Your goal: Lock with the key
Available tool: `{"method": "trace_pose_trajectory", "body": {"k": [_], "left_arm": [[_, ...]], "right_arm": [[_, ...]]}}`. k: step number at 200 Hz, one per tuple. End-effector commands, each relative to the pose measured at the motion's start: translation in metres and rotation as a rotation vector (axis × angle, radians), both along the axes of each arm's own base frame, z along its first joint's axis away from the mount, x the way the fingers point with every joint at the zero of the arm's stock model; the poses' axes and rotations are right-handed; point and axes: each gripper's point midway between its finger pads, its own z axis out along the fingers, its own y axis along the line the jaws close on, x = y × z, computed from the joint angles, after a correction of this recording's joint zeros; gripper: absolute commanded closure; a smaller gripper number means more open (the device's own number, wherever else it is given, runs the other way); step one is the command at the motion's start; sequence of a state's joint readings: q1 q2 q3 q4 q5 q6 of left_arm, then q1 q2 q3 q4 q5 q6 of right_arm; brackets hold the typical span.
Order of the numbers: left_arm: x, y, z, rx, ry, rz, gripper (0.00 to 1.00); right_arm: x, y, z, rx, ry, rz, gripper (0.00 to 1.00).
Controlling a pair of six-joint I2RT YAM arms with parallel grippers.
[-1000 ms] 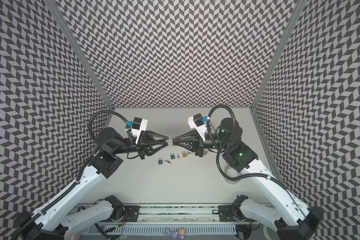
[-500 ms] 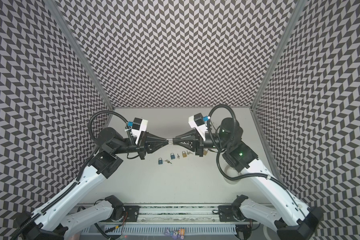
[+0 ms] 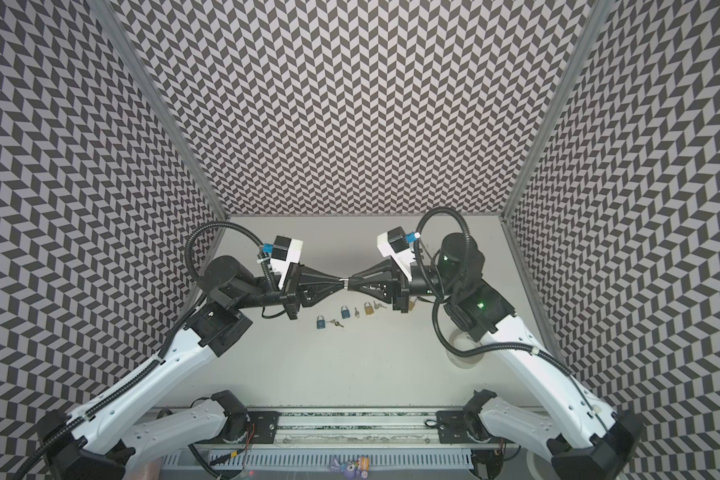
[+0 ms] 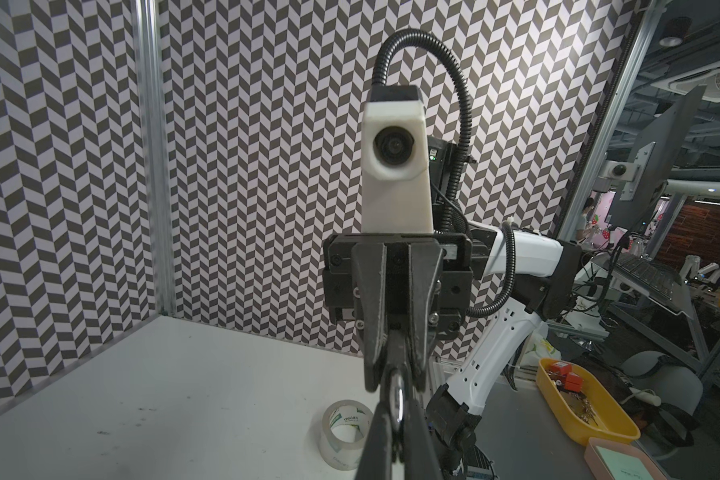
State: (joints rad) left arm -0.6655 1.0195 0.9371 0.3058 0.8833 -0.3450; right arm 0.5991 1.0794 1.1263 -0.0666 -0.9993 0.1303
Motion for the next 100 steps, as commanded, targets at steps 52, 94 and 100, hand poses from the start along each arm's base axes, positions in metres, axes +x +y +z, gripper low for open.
{"method": "trace_pose_trajectory", "body": {"k": [52,94,100], "left_arm": [[-0.004,0.003,0.006,-0.011,-0.008,-0.027,1.00],[0.001,0.020,0.009,-0.020,0.000,0.002,1.00],[0.001,0.021,0.009,-0.020,-0.004,0.003,1.00]], "right_arm": [[-0.001,-0.007,0.013,0.055,-0.104,-0.097,0.84],[0.014,-0.036,0.023,0.104,-0.118,-0.286,0.57],[0.015,-0.040,0.025,0.116,-0.118,-0.294,0.57]]}}
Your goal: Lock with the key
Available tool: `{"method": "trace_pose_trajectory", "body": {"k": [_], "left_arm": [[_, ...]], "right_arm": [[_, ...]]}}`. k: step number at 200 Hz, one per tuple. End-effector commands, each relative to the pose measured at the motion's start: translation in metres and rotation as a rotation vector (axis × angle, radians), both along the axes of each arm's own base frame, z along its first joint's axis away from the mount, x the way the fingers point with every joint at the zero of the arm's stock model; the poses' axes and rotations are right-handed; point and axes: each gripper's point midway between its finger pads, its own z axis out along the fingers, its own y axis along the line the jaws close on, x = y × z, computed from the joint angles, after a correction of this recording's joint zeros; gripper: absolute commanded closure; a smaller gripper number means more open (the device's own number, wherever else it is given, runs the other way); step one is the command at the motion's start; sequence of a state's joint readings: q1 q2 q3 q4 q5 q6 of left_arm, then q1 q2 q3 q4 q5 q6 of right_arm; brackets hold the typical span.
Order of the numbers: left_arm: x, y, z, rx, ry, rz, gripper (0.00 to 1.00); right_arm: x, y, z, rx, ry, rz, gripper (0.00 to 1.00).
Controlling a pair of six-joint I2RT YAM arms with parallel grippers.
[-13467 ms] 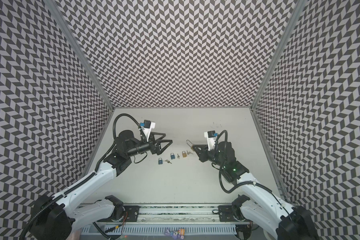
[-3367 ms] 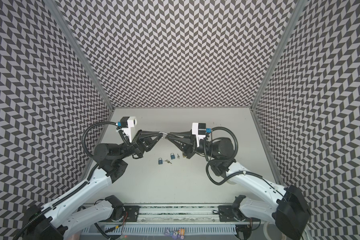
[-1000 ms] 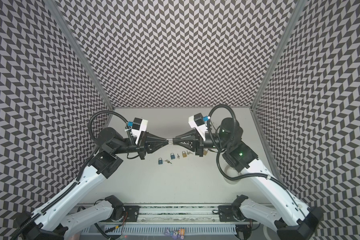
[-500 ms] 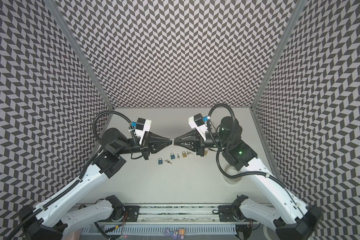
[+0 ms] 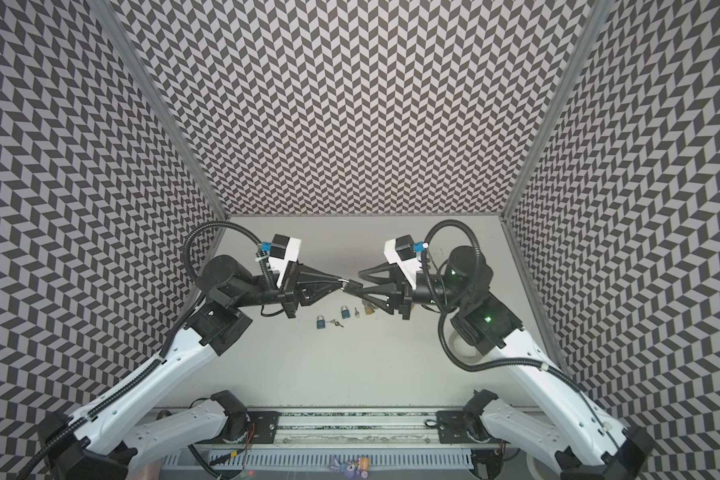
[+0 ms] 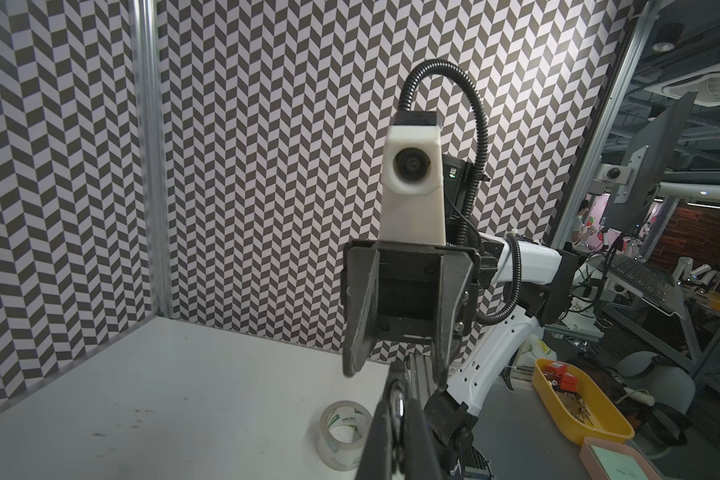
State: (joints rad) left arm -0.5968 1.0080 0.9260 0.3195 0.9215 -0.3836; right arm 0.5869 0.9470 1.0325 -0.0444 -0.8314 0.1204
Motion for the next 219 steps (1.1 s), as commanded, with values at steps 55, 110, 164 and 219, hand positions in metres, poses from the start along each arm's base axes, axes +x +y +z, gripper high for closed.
{"method": "trace_pose_trajectory", "body": {"k": [55,110,164,219], "left_arm": [[-0.010,0.010,0.014,-0.032,-0.028,-0.026,1.00],[-0.007,0.010,0.014,-0.036,-0.022,-0.018,1.00],[-0.008,0.010,0.013,-0.044,-0.016,-0.022,1.00],[-0.008,0.010,0.012,-0.041,-0.014,-0.028,1.00]], "right_arm": [[-0.007,-0.005,0.005,0.070,0.041,0.114,0.61],[-0.011,-0.004,-0.005,0.058,0.061,0.141,0.63],[-0.006,-0.001,-0.006,0.055,0.076,0.150,0.68],[-0.007,0.001,-0.002,0.062,0.077,0.173,0.79]]}}
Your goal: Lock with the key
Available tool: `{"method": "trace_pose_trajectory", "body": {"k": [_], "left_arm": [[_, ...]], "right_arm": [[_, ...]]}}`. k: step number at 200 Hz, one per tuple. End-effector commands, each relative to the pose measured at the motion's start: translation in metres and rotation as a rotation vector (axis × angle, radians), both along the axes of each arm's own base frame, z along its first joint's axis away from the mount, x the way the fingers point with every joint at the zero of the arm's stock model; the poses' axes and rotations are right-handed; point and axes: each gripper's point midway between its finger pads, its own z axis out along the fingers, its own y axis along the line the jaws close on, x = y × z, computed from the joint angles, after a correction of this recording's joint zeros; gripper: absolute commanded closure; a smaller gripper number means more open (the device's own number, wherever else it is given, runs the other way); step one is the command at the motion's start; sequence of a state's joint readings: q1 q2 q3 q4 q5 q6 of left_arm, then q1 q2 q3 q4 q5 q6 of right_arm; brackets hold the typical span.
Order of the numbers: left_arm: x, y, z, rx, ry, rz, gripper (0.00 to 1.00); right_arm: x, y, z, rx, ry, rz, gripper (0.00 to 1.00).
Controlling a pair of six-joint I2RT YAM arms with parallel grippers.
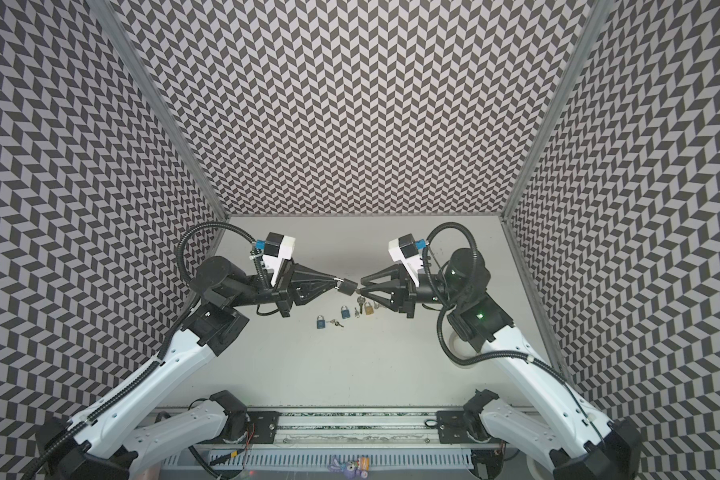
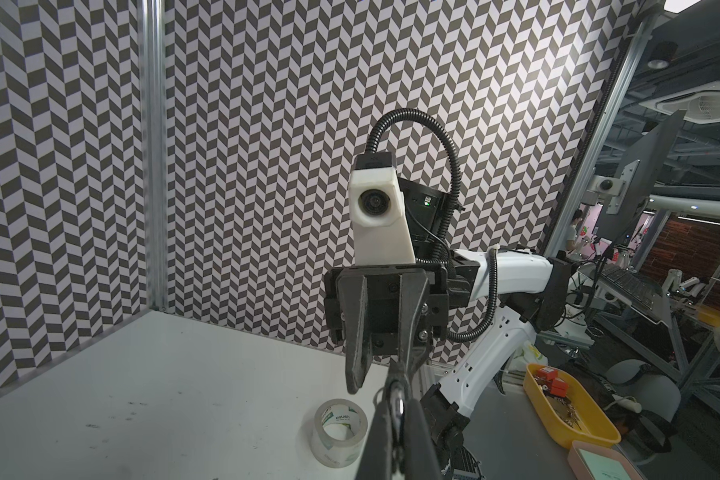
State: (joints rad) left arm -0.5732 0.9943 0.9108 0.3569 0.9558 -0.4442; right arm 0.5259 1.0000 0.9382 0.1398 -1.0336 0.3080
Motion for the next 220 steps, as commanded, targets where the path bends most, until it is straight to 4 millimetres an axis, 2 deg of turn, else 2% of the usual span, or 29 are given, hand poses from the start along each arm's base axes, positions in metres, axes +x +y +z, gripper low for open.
{"method": "trace_pose_trajectory", "body": {"k": [1,48,90,139,220], "left_arm": [[-0.005,0.003,0.009,-0.027,-0.038,-0.009,1.00],[-0.003,0.003,0.009,-0.028,-0.037,-0.004,1.00],[-0.002,0.003,0.009,-0.029,-0.035,0.004,1.00],[0.001,0.004,0.010,-0.033,-0.034,0.026,1.00],[0.007,0.024,0.021,-0.056,-0.062,0.103,1.00]], "right_arm": [[-0.006,-0.002,0.021,0.045,-0.071,0.022,0.79],[-0.006,-0.002,0.019,0.039,-0.068,0.024,0.92],[-0.007,-0.002,0.017,0.031,-0.069,0.026,1.00],[-0.006,-0.003,0.015,0.020,-0.081,0.007,1.00],[-0.007,-0.007,0.009,-0.014,-0.105,-0.029,1.00]]}}
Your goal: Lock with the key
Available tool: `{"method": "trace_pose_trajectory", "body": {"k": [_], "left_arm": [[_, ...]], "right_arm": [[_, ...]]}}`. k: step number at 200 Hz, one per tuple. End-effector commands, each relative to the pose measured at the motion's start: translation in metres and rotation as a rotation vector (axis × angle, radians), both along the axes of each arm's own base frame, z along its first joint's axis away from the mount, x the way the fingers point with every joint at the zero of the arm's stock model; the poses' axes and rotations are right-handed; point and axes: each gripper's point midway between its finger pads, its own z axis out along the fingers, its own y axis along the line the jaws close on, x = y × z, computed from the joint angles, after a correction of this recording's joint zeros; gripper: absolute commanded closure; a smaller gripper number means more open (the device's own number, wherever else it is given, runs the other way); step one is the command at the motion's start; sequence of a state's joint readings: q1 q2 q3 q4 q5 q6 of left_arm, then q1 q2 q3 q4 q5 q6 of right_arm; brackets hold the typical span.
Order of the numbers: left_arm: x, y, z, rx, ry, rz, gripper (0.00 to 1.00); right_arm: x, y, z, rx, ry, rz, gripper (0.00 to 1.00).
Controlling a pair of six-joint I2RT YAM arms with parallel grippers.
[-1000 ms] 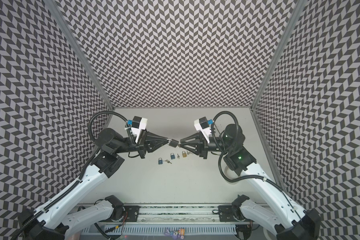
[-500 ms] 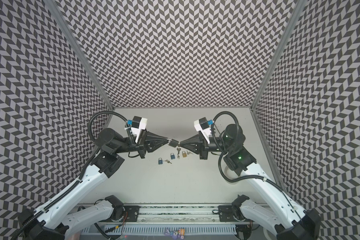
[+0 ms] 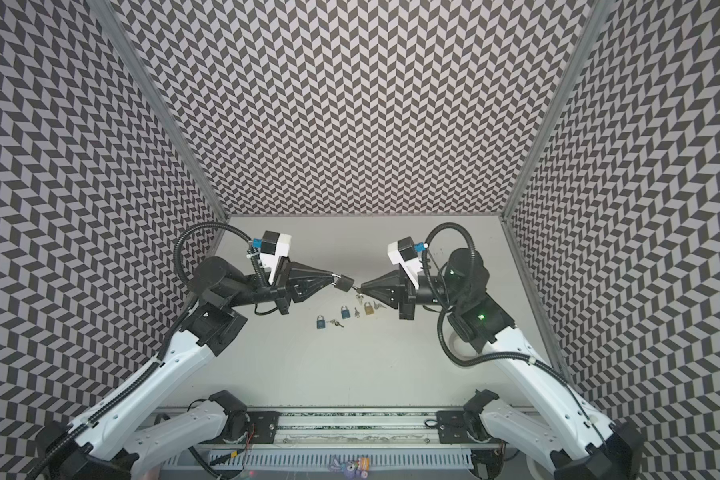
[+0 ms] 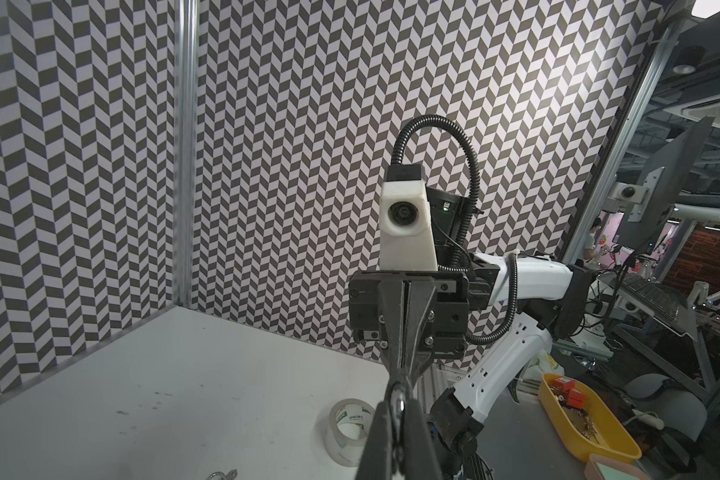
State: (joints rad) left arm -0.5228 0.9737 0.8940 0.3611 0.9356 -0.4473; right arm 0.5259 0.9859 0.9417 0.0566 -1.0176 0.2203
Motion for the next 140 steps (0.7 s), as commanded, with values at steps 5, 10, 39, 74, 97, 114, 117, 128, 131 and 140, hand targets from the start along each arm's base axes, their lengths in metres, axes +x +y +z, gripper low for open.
{"method": "trace_pose_trajectory", "body": {"k": [5,10,39,74,97,114,117,128,131,140], "left_arm": [[-0.005,0.013,0.021,-0.044,-0.063,0.039,1.00],[-0.005,0.014,0.021,-0.043,-0.064,0.044,1.00],[0.005,0.018,0.017,-0.021,-0.052,0.087,1.00],[0.026,0.017,-0.001,0.036,0.003,0.172,1.00],[0.039,0.011,-0.026,0.100,0.062,0.218,1.00],[0.043,0.005,-0.048,0.134,0.104,0.238,1.00],[0.044,0.004,-0.051,0.140,0.111,0.244,1.00],[0.046,-0.001,-0.068,0.167,0.142,0.263,1.00],[0.047,-0.002,-0.073,0.176,0.152,0.269,1.00],[0.050,-0.005,-0.088,0.202,0.178,0.287,1.00]], "right_arm": [[-0.007,-0.006,0.018,0.018,-0.078,-0.013,1.00],[-0.007,-0.006,0.018,0.016,-0.079,-0.018,1.00],[0.003,-0.010,0.013,-0.004,-0.083,-0.096,1.00],[0.041,-0.024,-0.017,-0.041,-0.019,-0.356,1.00],[0.064,-0.040,-0.051,-0.063,0.059,-0.530,1.00],[0.079,-0.053,-0.082,-0.086,0.144,-0.652,1.00],[0.081,-0.055,-0.087,-0.087,0.159,-0.673,1.00],[0.087,-0.062,-0.108,-0.100,0.207,-0.731,1.00],[0.089,-0.064,-0.114,-0.106,0.219,-0.748,1.00],[0.093,-0.070,-0.132,-0.115,0.277,-0.796,1.00]]}}
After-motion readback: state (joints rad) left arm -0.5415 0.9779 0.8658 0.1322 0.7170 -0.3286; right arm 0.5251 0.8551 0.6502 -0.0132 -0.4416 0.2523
